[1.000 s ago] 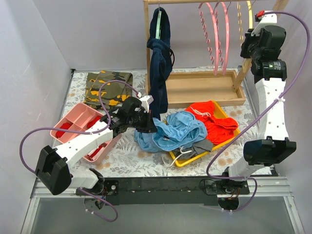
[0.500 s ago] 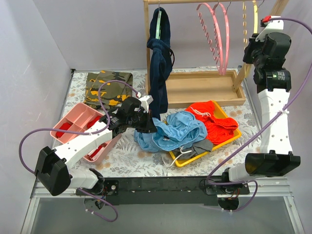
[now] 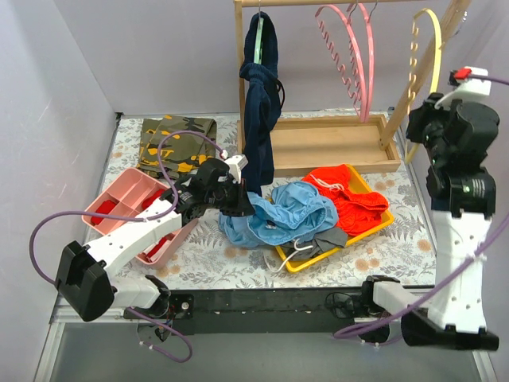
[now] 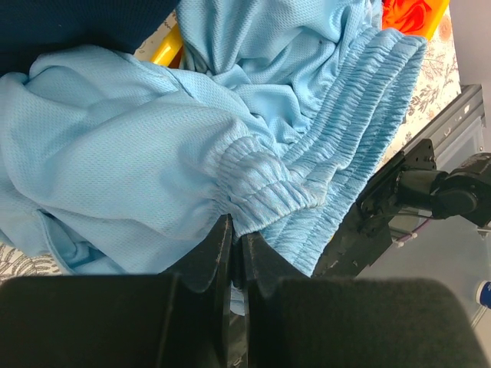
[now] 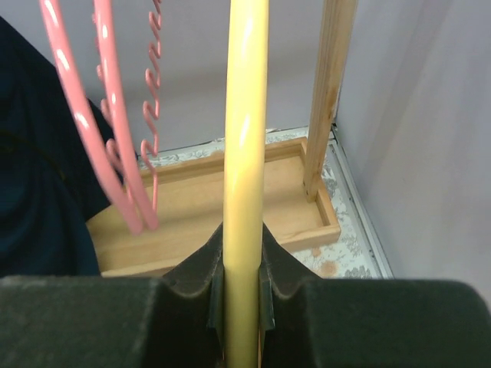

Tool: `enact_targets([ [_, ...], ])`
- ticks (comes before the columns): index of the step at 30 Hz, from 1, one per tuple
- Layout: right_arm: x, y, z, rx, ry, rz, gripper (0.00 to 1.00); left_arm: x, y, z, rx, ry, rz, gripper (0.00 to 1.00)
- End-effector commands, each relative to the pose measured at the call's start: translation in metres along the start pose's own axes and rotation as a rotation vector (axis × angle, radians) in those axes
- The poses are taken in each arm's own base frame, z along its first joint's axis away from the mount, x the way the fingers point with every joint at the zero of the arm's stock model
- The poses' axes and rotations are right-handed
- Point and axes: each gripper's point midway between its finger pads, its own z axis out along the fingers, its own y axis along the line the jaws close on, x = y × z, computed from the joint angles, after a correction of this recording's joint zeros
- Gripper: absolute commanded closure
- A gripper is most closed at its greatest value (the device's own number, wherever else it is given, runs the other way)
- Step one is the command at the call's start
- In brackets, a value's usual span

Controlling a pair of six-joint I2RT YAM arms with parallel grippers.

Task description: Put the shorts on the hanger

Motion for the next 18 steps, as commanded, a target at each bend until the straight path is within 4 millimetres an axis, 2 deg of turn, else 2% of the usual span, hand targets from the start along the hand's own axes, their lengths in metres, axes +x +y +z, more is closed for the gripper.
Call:
enact_targets([
  [1, -0.022, 0.0, -0.055, -0.004, -0.109, 0.052, 0.99, -0.019, -0.009, -0.019, 0.005, -0.081, 0.012, 1.0],
  [2, -0.027, 0.003, -0.073, -0.023, -0.14, 0.059, 0.99, -0.019, -0.008, -0.02, 0.0, -0.084, 0.008, 1.0],
  [4, -0.023, 0.008, -0.088, -0.056, -0.136, 0.067, 0.99, -0.02, -0.006, -0.022, -0.016, -0.093, 0.007, 1.0],
  [7, -0.03, 0.035, -0.118, -0.215, -0.153, 0.08, 0.99, -0.022, 0.0, -0.026, -0.047, -0.116, 0.003, 1.0],
  [8, -0.031, 0.057, -0.129, -0.344, -0.143, 0.075, 0.99, -0.023, 0.002, -0.026, -0.062, -0.121, 0.002, 1.0],
  [10, -0.035, 0.082, -0.141, -0.489, -0.139, 0.086, 0.99, -0.025, 0.012, -0.03, -0.113, -0.143, -0.003, 1.0],
  [11, -0.033, 0.104, -0.153, -0.636, -0.115, 0.095, 0.99, -0.025, 0.015, -0.031, -0.129, -0.15, -0.01, 1.0],
  [15, -0.045, 0.126, -0.176, -0.801, -0.137, 0.087, 0.99, -0.027, 0.03, -0.036, -0.164, -0.185, -0.058, 1.0],
  [16, -0.053, 0.131, -0.186, -0.836, -0.153, 0.077, 0.99, -0.026, 0.033, -0.036, -0.17, -0.187, -0.064, 1.0],
  [18, -0.052, 0.145, -0.19, -0.947, -0.095, 0.09, 0.99, -0.028, 0.038, -0.039, -0.184, -0.203, -0.083, 1.0],
])
